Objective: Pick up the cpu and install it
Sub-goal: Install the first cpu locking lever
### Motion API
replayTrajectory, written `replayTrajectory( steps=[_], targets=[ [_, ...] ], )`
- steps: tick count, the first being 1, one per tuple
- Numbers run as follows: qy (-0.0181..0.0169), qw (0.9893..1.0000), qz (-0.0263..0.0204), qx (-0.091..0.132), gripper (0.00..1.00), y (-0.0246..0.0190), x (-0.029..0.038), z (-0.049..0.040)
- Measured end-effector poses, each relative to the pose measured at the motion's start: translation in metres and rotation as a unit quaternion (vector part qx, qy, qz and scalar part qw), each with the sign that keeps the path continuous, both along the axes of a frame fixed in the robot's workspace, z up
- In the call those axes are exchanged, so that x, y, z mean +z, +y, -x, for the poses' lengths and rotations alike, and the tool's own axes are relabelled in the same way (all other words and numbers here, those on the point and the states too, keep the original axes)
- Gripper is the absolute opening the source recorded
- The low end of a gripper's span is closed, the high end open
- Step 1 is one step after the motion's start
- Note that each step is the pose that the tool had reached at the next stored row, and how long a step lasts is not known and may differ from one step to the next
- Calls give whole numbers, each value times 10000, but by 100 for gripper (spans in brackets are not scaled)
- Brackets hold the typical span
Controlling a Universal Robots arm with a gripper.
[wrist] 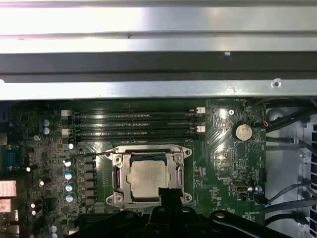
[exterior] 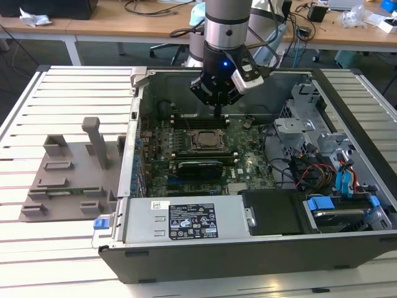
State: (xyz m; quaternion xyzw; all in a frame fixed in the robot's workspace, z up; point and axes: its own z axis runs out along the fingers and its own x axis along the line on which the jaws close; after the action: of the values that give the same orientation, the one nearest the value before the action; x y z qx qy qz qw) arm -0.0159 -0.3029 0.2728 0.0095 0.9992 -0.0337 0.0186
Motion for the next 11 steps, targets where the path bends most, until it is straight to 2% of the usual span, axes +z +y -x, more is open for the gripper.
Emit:
replayTrajectory(
  steps=[1, 3, 4, 6, 7, 9, 11],
  targets=[
    [69, 10000, 10, 41, 11, 0, -4, -11],
    [66, 10000, 10, 43, 11, 0, -5, 117],
    [61, 10000, 8, 42, 11, 2, -13, 246],
    [58, 10000, 8, 42, 11, 14, -22, 358],
    [58, 10000, 8, 41, 11, 35, -28, 433],
    [56, 10000, 6, 42, 11, 61, -34, 504],
    [55, 10000, 3, 41, 11, 118, -43, 607]
  ],
)
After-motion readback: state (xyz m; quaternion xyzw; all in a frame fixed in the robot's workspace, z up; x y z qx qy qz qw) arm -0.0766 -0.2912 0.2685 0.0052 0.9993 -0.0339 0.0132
